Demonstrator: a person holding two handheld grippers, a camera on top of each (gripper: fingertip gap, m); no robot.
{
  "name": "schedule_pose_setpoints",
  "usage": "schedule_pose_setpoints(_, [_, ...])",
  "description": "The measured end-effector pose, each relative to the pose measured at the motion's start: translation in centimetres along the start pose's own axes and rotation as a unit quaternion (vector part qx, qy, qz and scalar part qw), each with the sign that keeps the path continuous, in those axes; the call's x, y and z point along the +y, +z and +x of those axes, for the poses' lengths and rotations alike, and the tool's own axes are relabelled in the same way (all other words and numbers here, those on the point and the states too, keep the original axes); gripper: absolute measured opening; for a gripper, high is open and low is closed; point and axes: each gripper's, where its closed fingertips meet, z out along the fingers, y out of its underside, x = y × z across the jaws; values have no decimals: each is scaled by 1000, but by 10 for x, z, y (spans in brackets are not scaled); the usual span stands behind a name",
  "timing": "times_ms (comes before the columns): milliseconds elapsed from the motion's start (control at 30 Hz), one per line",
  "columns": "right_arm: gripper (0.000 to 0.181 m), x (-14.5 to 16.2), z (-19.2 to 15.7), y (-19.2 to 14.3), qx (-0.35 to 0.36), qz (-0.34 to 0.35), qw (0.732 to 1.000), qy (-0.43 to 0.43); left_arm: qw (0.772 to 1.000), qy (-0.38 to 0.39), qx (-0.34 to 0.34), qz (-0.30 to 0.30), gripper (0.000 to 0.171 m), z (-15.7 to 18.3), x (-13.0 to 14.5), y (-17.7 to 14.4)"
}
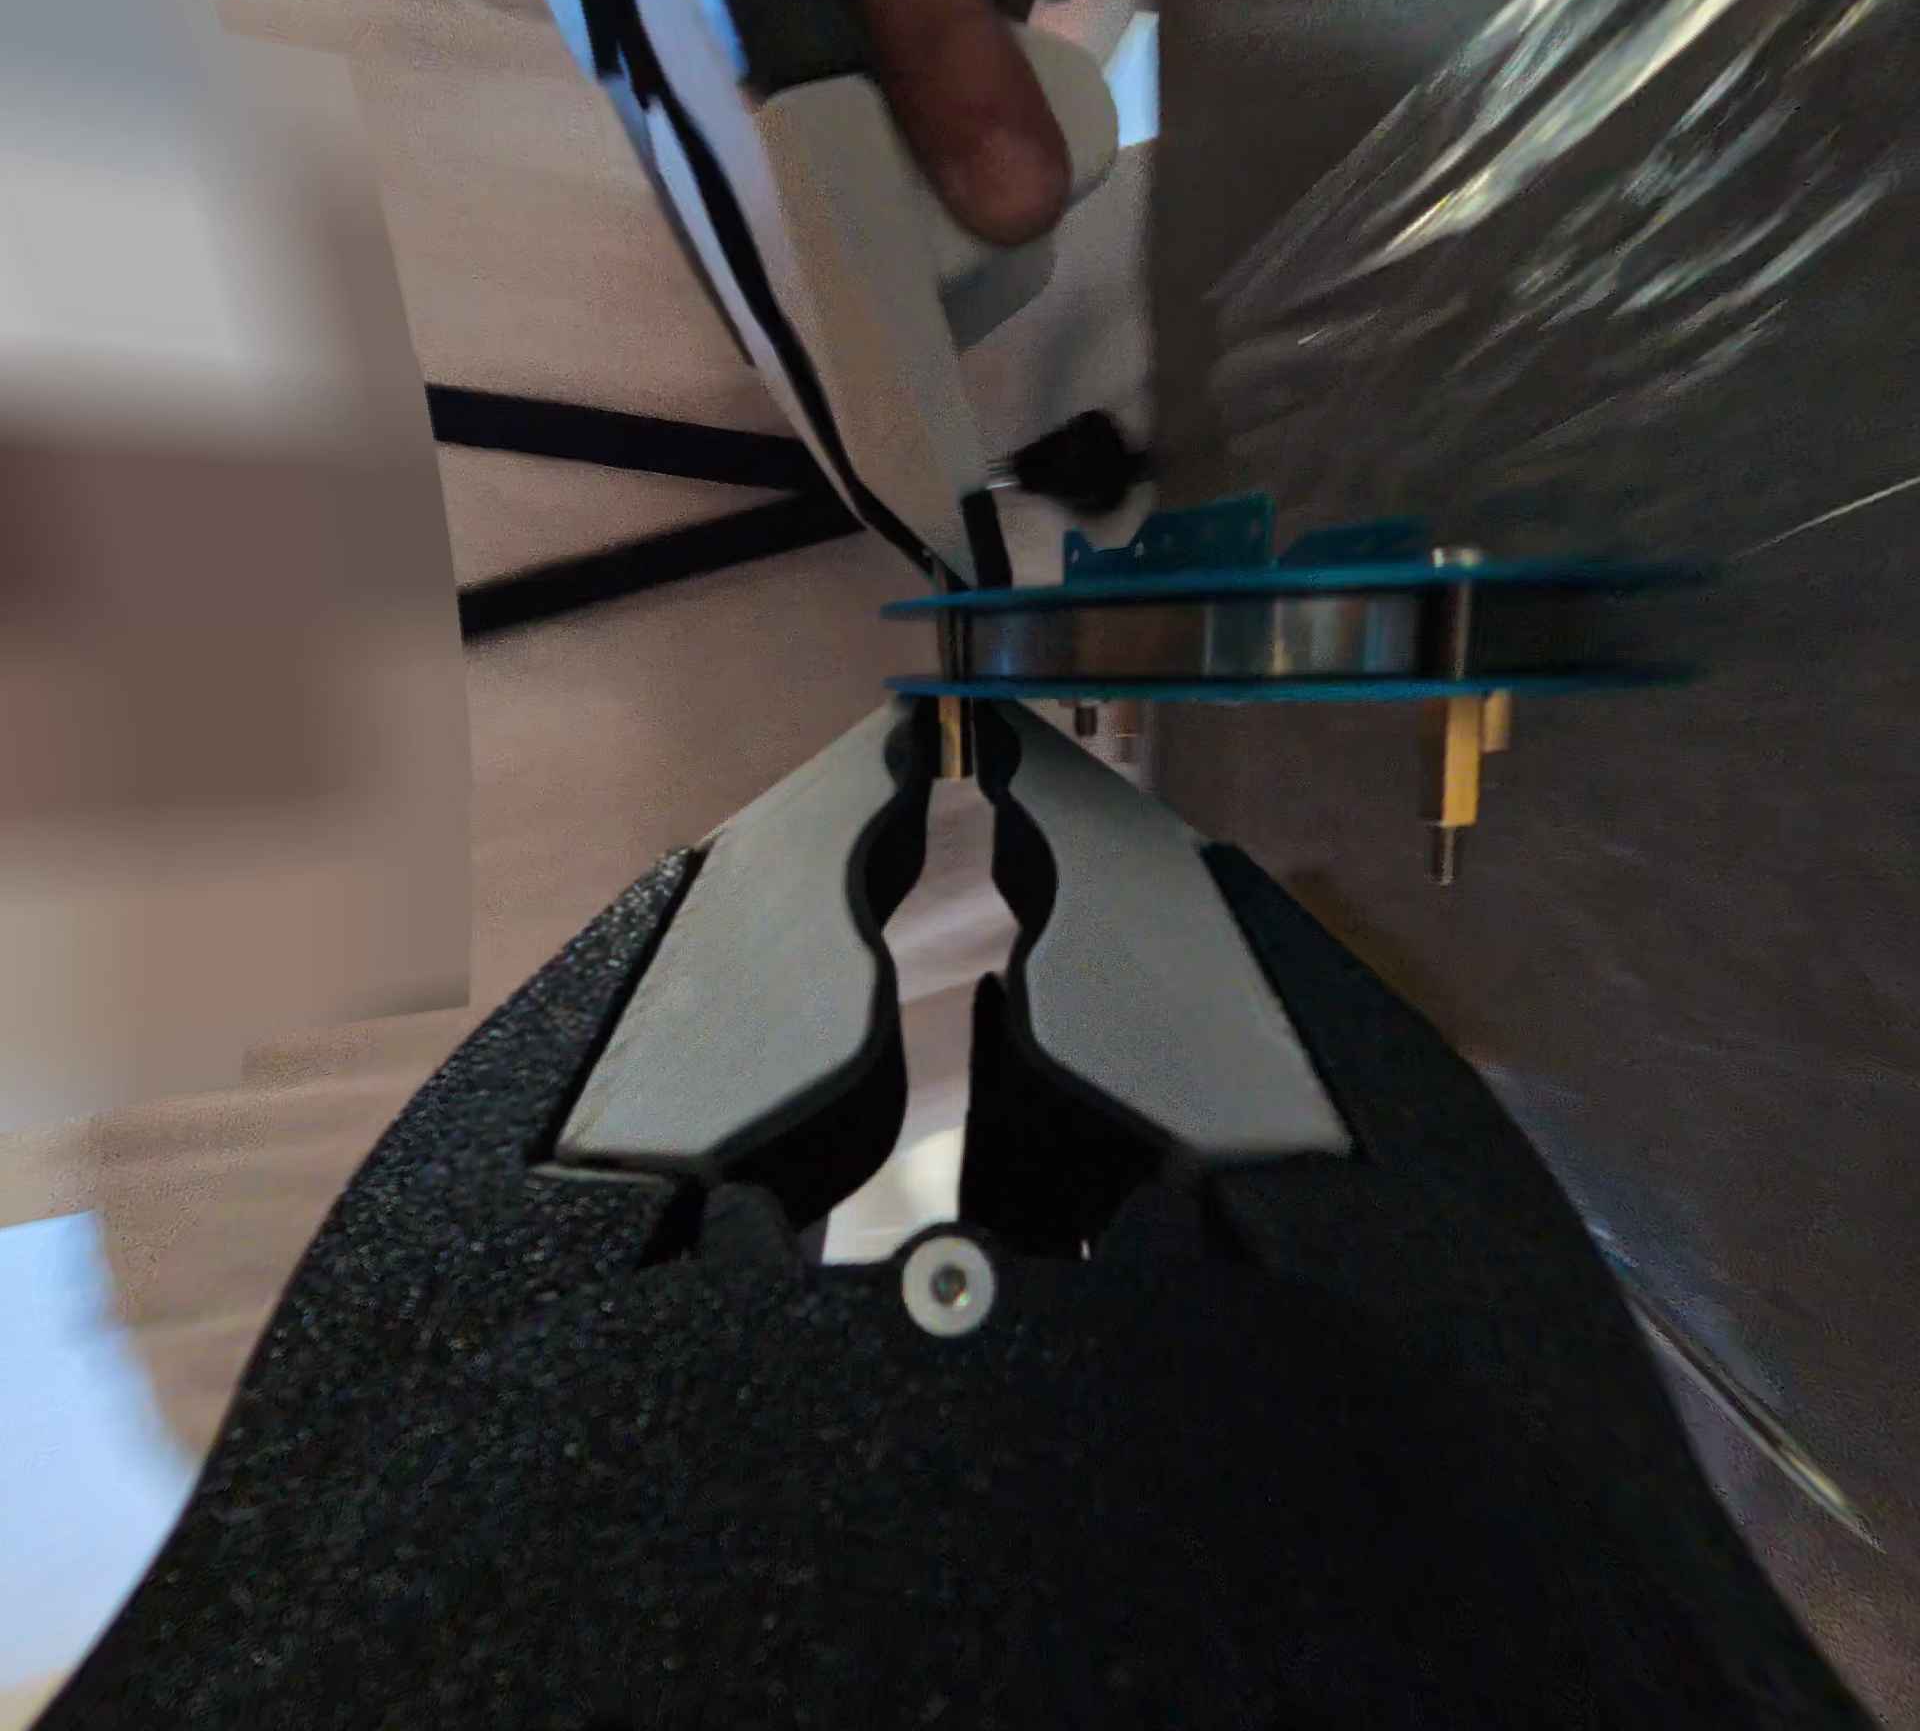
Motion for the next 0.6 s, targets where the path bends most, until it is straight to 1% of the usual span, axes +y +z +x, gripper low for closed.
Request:
schedule_pose_setpoints(33, [8,-2,6,-3,80,-2,995,-54,1000,-8,-1,2,3,-2,0,-1])
schedule_pose_setpoints(67, [11,-6,8,-6,155,-6,982,-111,1000,-13,-8,2,2,-6,1,-3])
schedule_pose_setpoints(100, [23,-8,8,-9,221,-14,961,-166,1000,-17,-14,1,3,-10,2,-4])
schedule_pose_setpoints(133, [26,-9,12,-11,282,-28,936,-207,1000,-18,-14,0,3,-11,2,-5])
schedule_pose_setpoints(167, [16,-9,18,-14,335,-47,910,-239,1000,-18,-9,1,2,-10,2,-5])
schedule_pose_setpoints(200, [6,-10,22,-16,368,-64,888,-268,1000,-16,-1,1,3,-7,2,-4])
schedule_pose_setpoints(233, [5,-9,22,-14,372,-78,882,-281,1000,-11,1,0,3,-5,1,-3])
schedule_pose_setpoints(300, [4,-10,22,-13,363,-78,888,-270,1000,-1,-1,-8,3,-4,2,-5])
schedule_pose_setpoints(333, [4,-8,20,-12,341,-77,902,-252,1000,7,0,-12,3,-3,2,-4])
schedule_pose_setpoints(367, [3,-2,17,-7,296,-85,926,-219,1000,16,8,-14,3,2,1,-3])
schedule_pose_setpoints(433, [2,6,9,0,176,-74,973,-128,999,41,8,-17,3,9,-1,0])
schedule_pose_setpoints(467, [2,5,4,1,95,-51,993,-52,999,51,0,-20,2,8,0,0])
schedule_pose_setpoints(500, [2,1,-3,1,5,-19,999,30,998,58,-11,-23,2,5,1,-1])
schedule_pose_setpoints(533, [2,-4,-8,0,-77,8,992,98,997,65,-20,-25,2,1,2,-3])
schedule_pose_setpoints(567, [3,-4,-8,2,-123,17,985,123,997,70,-21,-31,4,1,5,-2])
schedule_pose_setpoints(600, [3,-1,-10,4,-144,12,981,129,997,70,-13,-29,2,3,5,-1])
